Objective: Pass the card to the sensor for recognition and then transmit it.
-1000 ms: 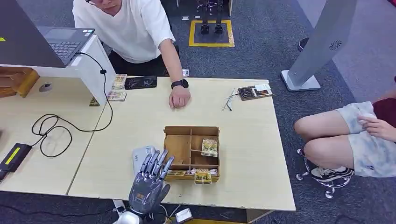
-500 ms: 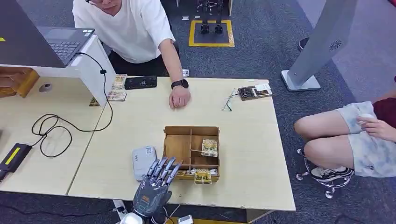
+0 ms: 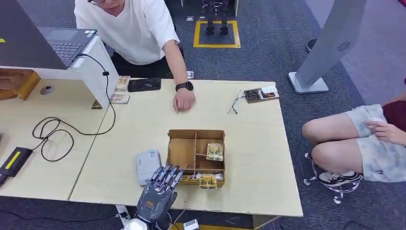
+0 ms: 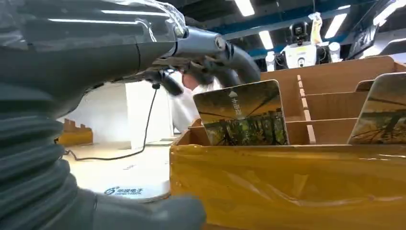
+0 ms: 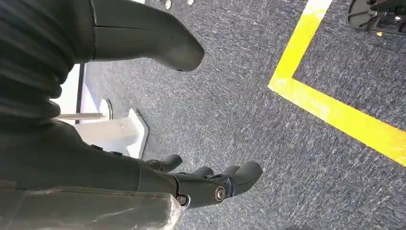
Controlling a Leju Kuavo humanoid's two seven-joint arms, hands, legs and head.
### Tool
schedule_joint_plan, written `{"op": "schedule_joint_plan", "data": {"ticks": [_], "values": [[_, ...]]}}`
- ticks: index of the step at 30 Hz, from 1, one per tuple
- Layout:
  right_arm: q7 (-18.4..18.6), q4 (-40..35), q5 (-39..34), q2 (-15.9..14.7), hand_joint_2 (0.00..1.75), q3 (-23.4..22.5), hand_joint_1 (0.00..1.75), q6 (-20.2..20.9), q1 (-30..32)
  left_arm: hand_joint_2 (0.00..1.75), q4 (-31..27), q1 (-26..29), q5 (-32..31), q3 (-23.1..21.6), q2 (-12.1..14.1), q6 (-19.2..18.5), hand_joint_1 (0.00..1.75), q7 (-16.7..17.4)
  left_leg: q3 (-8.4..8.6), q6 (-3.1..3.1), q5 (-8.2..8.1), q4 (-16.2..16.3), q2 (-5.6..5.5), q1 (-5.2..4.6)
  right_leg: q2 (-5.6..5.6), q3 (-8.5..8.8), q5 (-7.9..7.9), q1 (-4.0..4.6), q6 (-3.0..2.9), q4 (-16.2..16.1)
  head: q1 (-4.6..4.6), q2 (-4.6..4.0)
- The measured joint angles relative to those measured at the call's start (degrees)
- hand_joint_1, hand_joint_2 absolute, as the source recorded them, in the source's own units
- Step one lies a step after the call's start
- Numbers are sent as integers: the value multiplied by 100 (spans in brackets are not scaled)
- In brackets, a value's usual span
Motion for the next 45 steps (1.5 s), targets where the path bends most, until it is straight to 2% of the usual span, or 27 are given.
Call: {"op": "schedule_joint_plan", "data": {"ticks": [9,17,32,36,39,42,45], "values": [[0,0,0,0,175,-7,0,0,0,175,-2,-8,0,26,-87,-4,175,15,0,0,0,0,0,0,0,1,0,0,0,0,0,0],[0,0,26,0,175,-20,0,0,0,175,-2,-3,0,33,-87,-197,175,4,1,0,0,-1,0,0,0,2,0,0,0,0,0,0],[-4,0,83,0,175,-103,0,0,0,175,-2,3,-2,35,-85,-197,175,2,1,0,0,-1,0,0,0,4,0,0,0,0,0,0],[-4,0,103,0,175,-103,0,-2,1,175,-2,17,-2,35,-83,-96,175,11,2,0,0,-1,0,0,0,4,0,0,0,0,0,0],[-4,0,118,2,175,-105,0,-4,0,175,-2,39,-2,35,-76,143,175,151,2,0,0,0,0,0,0,4,0,0,0,0,0,0],[-2,0,170,2,175,-120,0,-13,1,175,-71,60,-2,22,-13,463,175,491,2,0,0,0,0,0,0,2,0,0,0,0,2,0],[0,0,225,2,175,-142,0,-20,0,175,-617,84,-2,13,127,468,175,653,0,0,0,0,-1,1,-1,0,0,0,0,1,0,0]]}}
